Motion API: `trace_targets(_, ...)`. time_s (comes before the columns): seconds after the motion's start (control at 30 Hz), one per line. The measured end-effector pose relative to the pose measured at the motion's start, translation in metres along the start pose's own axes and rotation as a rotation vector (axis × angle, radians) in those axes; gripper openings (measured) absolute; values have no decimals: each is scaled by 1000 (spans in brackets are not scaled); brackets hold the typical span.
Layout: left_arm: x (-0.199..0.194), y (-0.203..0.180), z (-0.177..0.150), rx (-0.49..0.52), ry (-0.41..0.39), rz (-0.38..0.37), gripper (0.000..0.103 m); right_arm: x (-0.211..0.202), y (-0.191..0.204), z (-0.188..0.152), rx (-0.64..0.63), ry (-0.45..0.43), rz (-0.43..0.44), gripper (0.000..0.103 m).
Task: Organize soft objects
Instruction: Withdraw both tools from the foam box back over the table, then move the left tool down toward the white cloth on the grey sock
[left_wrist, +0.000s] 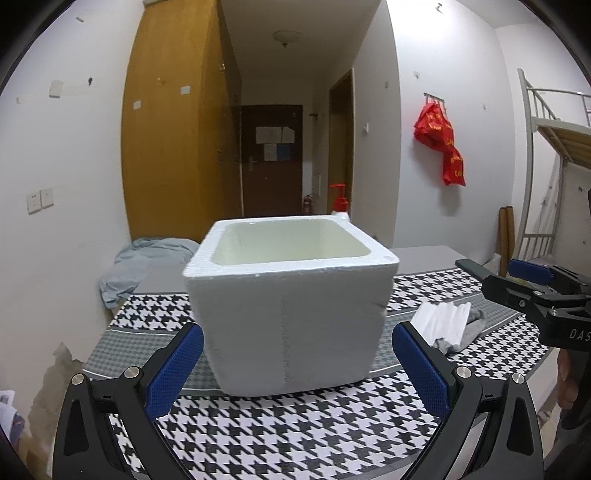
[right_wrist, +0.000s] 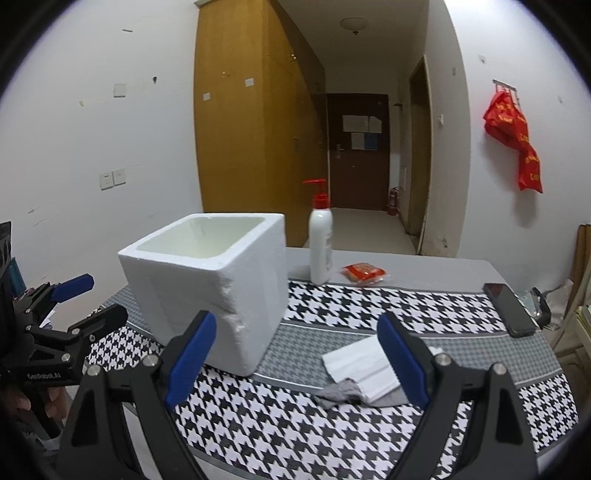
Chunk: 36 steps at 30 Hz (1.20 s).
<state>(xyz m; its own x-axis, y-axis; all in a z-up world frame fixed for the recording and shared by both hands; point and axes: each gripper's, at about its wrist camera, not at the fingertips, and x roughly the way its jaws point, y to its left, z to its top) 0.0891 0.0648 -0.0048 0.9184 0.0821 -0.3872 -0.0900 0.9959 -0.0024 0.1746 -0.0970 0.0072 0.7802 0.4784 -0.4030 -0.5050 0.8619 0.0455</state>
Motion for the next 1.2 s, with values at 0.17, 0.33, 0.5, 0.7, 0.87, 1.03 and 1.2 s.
trace_targets(0.17,6,-15,1,22,9,-41,102,-7,-13,-5,21,2,-37,92)
trace_targets(0.33,13,-30,1,44,19,-81,102,-15,-26,-10,45,1,-82,92)
trace_targets(0.5,18,-43,0,51,36,-118,102,-22,-39,-16,69,5,-110,92)
trace_targets(0.7,20,-61,1,61,32,-186,102,-28,-54,-22,88,11,-138,92)
trace_targets(0.87,27,-78,4,86,38,-207,102,-33,-65,-25,93,6,-166,96)
trace_targets(1.03,32,-93,5,107,39,-237,102,-35,-77,-29,103,18,-186,97)
trace_targets(1.2,40,-102,5,104,52,-248,102,-34,-84,-32,92,28,-204,103)
